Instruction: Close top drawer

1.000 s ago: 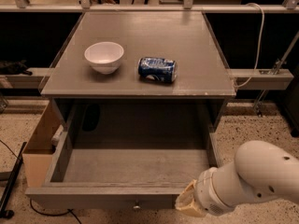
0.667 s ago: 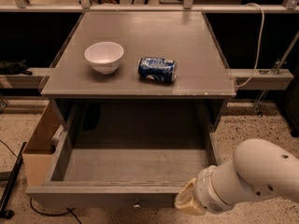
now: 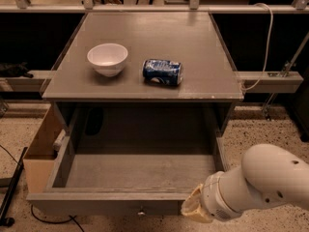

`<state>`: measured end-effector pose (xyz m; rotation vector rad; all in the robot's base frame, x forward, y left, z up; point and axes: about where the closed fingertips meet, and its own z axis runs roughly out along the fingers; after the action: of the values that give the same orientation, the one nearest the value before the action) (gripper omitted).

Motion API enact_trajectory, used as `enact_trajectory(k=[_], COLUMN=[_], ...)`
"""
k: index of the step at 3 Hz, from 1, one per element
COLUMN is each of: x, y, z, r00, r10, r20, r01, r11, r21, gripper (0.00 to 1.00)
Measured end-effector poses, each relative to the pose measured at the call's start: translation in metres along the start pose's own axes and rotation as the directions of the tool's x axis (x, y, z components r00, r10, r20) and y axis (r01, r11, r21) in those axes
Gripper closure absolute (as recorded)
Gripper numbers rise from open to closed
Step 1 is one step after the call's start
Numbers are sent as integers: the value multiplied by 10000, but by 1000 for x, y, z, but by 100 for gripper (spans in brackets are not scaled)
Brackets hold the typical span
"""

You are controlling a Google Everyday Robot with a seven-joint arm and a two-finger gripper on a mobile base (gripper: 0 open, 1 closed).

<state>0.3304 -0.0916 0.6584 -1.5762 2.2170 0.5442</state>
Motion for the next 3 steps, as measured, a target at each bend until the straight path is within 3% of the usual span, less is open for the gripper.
enact_trajectory(k=[1, 2, 3], x=[-1, -2, -24], y=[-1, -1, -38], z=[0, -1, -3], r00=[10000, 10000, 9995], r10=[-24, -47, -307], r20=[6, 9, 41], r01=[24, 47, 306], r11=[10000, 10000, 9988], r21=[20, 58, 379], gripper=[11, 0, 4])
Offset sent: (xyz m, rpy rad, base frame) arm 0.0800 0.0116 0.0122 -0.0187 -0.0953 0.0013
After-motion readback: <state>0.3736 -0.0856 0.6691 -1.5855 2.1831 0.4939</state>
